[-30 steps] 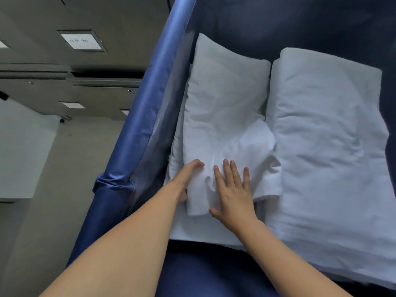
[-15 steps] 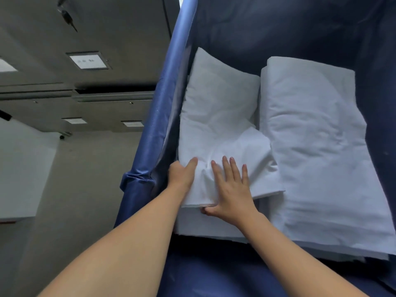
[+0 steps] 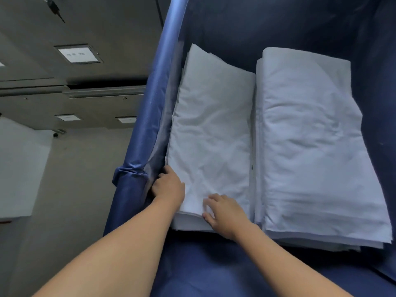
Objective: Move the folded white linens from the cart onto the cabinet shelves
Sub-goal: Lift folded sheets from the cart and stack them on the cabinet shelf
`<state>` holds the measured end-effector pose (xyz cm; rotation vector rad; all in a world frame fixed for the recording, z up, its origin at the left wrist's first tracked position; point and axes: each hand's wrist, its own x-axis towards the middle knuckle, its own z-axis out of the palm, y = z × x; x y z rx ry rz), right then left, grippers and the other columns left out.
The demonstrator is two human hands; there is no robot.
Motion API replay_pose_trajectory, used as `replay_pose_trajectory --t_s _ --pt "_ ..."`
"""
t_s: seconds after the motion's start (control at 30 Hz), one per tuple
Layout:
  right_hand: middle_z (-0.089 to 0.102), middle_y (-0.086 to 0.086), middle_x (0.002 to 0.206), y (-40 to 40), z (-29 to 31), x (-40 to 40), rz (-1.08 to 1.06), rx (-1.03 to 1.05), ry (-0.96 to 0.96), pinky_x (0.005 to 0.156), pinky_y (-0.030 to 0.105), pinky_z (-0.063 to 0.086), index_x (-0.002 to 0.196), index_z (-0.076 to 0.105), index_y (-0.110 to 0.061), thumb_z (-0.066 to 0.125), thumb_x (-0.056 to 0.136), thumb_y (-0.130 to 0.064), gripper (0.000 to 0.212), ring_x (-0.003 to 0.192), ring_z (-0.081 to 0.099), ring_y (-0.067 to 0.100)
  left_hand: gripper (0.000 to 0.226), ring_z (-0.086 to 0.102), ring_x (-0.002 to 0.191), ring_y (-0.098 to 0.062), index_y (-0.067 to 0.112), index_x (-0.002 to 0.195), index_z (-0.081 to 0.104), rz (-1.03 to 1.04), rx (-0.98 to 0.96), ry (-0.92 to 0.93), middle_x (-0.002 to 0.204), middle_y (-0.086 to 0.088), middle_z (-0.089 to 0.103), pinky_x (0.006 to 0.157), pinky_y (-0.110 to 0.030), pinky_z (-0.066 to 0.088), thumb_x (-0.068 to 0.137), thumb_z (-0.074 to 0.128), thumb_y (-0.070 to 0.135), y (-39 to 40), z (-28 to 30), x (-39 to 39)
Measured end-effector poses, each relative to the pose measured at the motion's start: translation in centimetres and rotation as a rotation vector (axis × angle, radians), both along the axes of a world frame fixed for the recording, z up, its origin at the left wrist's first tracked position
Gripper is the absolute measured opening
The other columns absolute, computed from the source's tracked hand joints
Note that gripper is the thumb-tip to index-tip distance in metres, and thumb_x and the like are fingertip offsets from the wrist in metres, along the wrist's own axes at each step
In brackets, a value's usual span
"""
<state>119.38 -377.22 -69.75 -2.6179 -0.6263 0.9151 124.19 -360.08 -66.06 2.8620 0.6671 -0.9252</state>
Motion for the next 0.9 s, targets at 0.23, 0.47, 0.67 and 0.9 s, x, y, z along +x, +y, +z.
replay_pose_trajectory --t_s 0.23,0.47,0.67,0.9 --pt "0.025 0.019 0.154 -2.4 -2.0 3.7 -0.561 -0.055 0.072 0.112 0.042 0.033 0.15 0.024 -0.008 0.052 0.097 -0.035 0.066 0.138 0.032 0.037 0.088 0.05 0.126 -0.034 -0.002 0.148 0.013 0.047 -0.01 -0.026 0.142 -0.02 0.042 0.093 -0.04 0.046 0.095 0.057 0.053 -0.7 -2.3 -0.4" --pt "0.029 0.021 0.153 -2.8 -4.6 5.1 -1.001 -0.031 0.3 0.105 0.039 0.041 0.151 0.01 0.0 0.065 0.092 -0.038 0.089 0.135 0.041 0.035 0.07 0.06 0.11 -0.039 -0.001 0.147 0.018 0.118 -0.006 -0.16 0.134 -0.021 0.048 0.079 -0.042 0.047 0.103 0.033 0.052 -0.3 -4.9 -1.2" --pt "0.05 0.025 0.139 -2.5 -5.2 4.8 -1.114 -0.05 0.242 0.096 0.044 0.05 0.146 0.015 0.007 0.056 0.098 -0.031 0.074 0.119 0.055 0.04 0.05 0.066 0.092 -0.04 0.001 0.135 0.031 0.123 -0.004 -0.285 0.115 -0.019 0.06 0.067 -0.04 0.046 0.106 0.027 0.042 -0.8 -4.4 -2.0" --pt "0.051 0.022 0.135 -2.7 -4.0 3.4 -0.802 -0.313 0.211 0.085 0.034 0.048 0.138 0.019 0.01 0.053 0.095 -0.014 0.06 0.12 0.057 0.033 0.06 0.068 0.099 -0.03 0.001 0.148 0.017 0.127 0.03 -0.147 0.125 -0.014 0.058 0.069 -0.037 0.049 0.107 0.023 0.044 -3.0 -4.5 -5.2"
